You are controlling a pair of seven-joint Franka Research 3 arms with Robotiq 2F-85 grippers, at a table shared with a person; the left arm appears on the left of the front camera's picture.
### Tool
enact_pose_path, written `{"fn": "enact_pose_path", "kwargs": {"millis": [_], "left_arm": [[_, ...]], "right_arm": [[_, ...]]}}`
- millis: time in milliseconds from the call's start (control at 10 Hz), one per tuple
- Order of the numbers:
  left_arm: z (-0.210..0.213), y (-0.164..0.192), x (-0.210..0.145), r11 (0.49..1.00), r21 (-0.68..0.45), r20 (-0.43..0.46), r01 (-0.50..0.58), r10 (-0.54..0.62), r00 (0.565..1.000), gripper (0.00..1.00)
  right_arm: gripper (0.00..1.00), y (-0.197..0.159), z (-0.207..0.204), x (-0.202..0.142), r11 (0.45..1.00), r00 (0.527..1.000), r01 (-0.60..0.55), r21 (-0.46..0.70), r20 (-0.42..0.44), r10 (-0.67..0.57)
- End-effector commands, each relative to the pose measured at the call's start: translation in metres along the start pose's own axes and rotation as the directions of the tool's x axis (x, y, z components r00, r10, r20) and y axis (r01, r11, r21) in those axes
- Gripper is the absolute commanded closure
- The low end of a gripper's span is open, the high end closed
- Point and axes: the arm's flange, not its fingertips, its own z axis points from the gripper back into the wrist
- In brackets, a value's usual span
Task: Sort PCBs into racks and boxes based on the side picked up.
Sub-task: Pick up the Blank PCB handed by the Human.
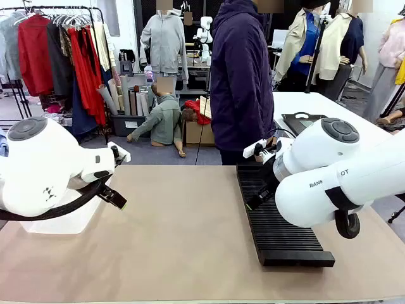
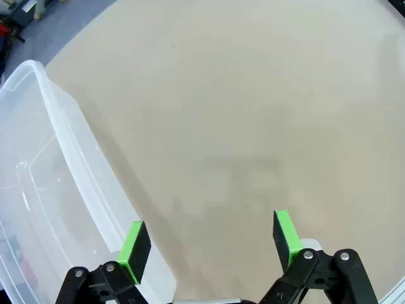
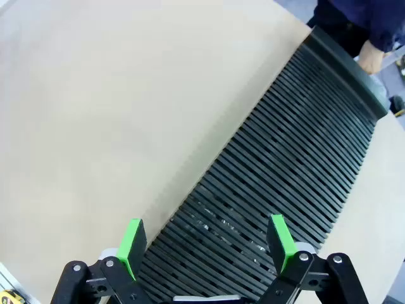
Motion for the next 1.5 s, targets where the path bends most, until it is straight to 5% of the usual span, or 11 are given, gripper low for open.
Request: {"fn": "enact_pose_path", "kwargs": {"millis": [0, 1000, 1400], "left_arm": [[0.000, 0.000, 0.000, 1.000, 0.000, 0.000, 0.000, 0.000, 1.000, 0.00], [0.000, 0.000, 0.000, 1.000, 0.000, 0.000, 0.000, 0.000, 1.000, 0.00], [0.027, 0.024, 0.034, 0.999, -0.004, -0.023, -0.050, 0.050, 0.998, 0.00]], "right_arm": [[0.00, 0.000, 0.000, 0.000, 1.000, 1.000, 0.000, 0.000, 0.000, 0.000], [0.00, 0.000, 0.000, 0.000, 1.000, 1.000, 0.000, 0.000, 0.000, 0.000], [0.00, -0.034, 0.023, 0.034, 0.994, 0.993, 0.106, 0.040, -0.062, -0.104]]}}
